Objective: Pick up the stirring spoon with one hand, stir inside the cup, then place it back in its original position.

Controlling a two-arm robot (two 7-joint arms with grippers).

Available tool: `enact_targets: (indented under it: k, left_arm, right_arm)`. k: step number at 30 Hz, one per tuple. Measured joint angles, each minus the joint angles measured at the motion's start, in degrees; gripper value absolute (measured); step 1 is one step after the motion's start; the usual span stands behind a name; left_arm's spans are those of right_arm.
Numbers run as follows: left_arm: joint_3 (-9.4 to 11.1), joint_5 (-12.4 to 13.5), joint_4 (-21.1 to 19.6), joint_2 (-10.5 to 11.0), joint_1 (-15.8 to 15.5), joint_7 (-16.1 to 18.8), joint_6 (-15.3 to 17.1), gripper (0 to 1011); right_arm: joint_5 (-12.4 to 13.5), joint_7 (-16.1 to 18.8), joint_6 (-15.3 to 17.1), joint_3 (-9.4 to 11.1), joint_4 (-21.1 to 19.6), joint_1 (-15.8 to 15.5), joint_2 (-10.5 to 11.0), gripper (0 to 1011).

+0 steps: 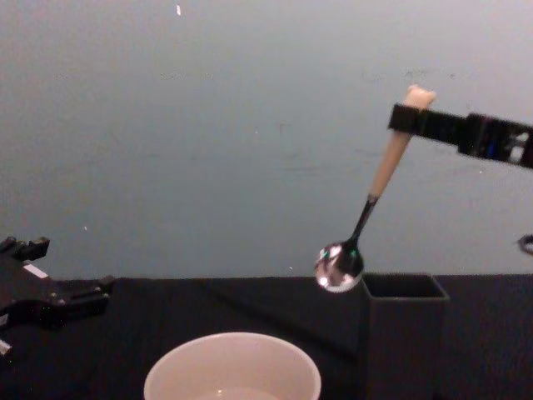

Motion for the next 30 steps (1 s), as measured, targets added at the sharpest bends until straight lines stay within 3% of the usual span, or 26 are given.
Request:
enact_targets:
  k: [7, 17, 30]
  left_arm:
    - [0.00, 0.00, 0.00, 0.00, 0.00, 0.00, 0.00, 1001]
    - [0.00, 0.00, 0.00, 0.00, 0.00, 0.00, 0.00, 1001]
    - [0.00, 0.00, 0.00, 0.00, 0.00, 0.00, 0.00, 1001]
  right_arm:
    - [-2.08, 1.73, -0.46, -3.43, 0.89, 0.88, -0.66, 217]
    - [-4.11, 3.31, -1.10, -6.65, 2.13, 1.75, -1.93, 217]
    - [-8.61, 5.12, -2.31, -10.91, 4.98, 3.00, -4.02, 217]
